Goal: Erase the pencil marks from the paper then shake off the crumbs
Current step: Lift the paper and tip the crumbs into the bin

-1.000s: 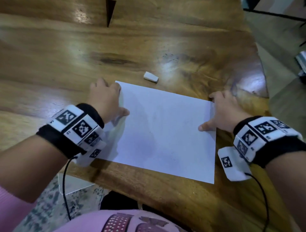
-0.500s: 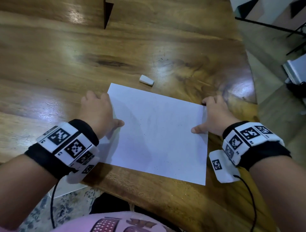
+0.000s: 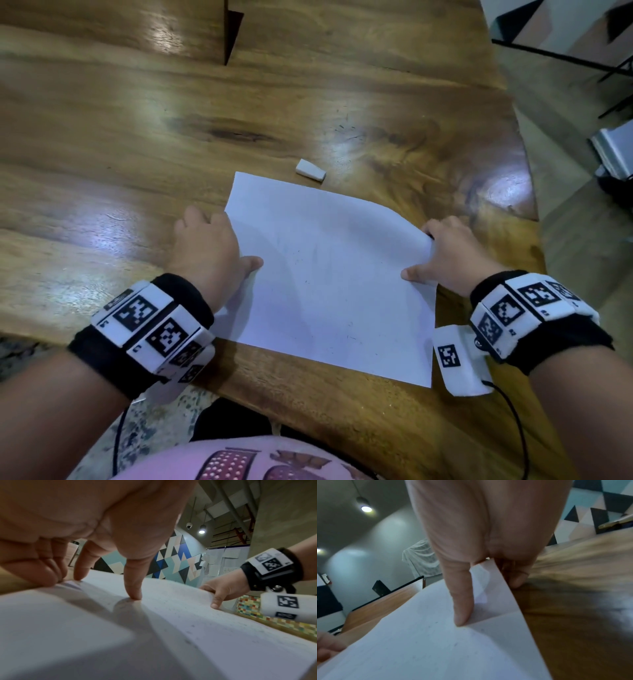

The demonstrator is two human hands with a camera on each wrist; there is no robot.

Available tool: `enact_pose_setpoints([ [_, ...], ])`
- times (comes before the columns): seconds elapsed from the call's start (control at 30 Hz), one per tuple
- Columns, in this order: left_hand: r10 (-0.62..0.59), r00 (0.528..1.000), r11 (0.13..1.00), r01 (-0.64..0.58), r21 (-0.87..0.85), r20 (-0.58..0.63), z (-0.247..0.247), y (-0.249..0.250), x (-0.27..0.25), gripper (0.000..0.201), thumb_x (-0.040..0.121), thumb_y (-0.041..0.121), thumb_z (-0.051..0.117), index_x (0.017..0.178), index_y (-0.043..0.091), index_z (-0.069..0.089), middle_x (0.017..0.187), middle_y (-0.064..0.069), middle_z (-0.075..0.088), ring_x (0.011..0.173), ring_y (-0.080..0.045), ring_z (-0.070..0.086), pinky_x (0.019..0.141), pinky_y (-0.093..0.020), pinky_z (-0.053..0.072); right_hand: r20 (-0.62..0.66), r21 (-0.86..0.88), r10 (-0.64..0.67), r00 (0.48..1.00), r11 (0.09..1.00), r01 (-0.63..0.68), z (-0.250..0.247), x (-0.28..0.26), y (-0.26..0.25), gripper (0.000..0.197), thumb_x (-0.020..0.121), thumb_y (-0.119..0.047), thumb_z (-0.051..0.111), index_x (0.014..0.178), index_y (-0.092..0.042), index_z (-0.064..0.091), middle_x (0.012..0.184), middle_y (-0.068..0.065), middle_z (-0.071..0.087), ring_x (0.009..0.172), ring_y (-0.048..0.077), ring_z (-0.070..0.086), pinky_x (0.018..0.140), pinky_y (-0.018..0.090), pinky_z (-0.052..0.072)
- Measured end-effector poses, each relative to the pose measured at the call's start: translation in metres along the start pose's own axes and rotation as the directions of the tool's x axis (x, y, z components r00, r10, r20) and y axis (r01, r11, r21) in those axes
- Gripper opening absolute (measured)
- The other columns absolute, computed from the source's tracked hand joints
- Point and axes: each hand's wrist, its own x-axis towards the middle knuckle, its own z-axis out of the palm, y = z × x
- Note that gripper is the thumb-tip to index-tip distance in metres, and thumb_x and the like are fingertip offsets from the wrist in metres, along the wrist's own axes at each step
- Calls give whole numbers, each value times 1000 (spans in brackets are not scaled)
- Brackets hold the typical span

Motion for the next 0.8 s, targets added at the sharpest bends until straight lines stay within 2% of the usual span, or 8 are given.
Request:
enact_pose_setpoints([
  [0.07,-12,1000,998,12,-58,-4,0,-3,1,75,72,43,68,124,0,37,124,-24,36,114,-38,36,98,-39,35,-28,98,-1,1000,995,3,-1,-1,2,37,70,-22,79,94,-13,52,98,4,56,90,24,52,65,30,39],
  [0.13,-23,1000,994,23,-109,1,0,-6,3,77,71,41,70,127,2,36,127,-21,34,117,-36,35,99,-39,36,-53,212,-16,998,977,27,-3,0,4,29,72,-16,78,88,-13,54,87,4,60,81,24,57,58,29,40],
  [0.3,-12,1000,986,13,-167,8,-4,-17,13,67,71,39,70,126,13,42,126,-18,40,120,-34,35,100,-40,34,-21,396,-72,997,915,75,-8,6,12,13,78,-5,69,86,-11,62,88,10,67,84,28,62,79,40,50],
  [0.4,20,999,971,-9,-240,43,-11,-28,22,55,70,38,70,118,18,50,120,-15,48,117,-31,39,96,-43,40,0,531,-87,996,844,74,-11,7,17,10,81,3,64,84,-6,60,85,13,64,77,25,60,71,34,49],
  [0.53,99,990,919,-51,-392,102,-16,-40,27,37,74,30,70,107,19,58,106,-6,63,93,-24,59,80,-40,52,59,746,-94,994,666,19,-12,9,23,21,82,13,57,82,-8,59,73,6,65,59,11,64,49,18,51],
  [0.63,124,985,830,-39,-557,117,-18,-42,26,22,77,14,68,97,13,59,84,-3,65,80,-24,61,72,-37,49,98,817,-96,991,576,-25,-12,13,27,25,81,14,55,86,-9,61,69,0,70,60,13,67,51,21,54],
  [0.7,110,979,707,46,-705,174,-18,-46,23,23,78,4,64,99,11,57,74,-8,62,70,-25,61,72,-37,51,126,830,-109,986,555,-44,-13,14,29,25,82,14,55,88,-9,61,71,1,70,61,14,67,53,23,56],
  [0.8,106,961,603,142,-785,255,-16,-61,14,21,79,-2,60,92,14,57,55,0,63,49,-8,59,51,-22,50,163,834,-128,978,547,-68,-16,15,27,26,82,13,55,92,-10,61,82,7,70,65,14,69,55,23,57],
])
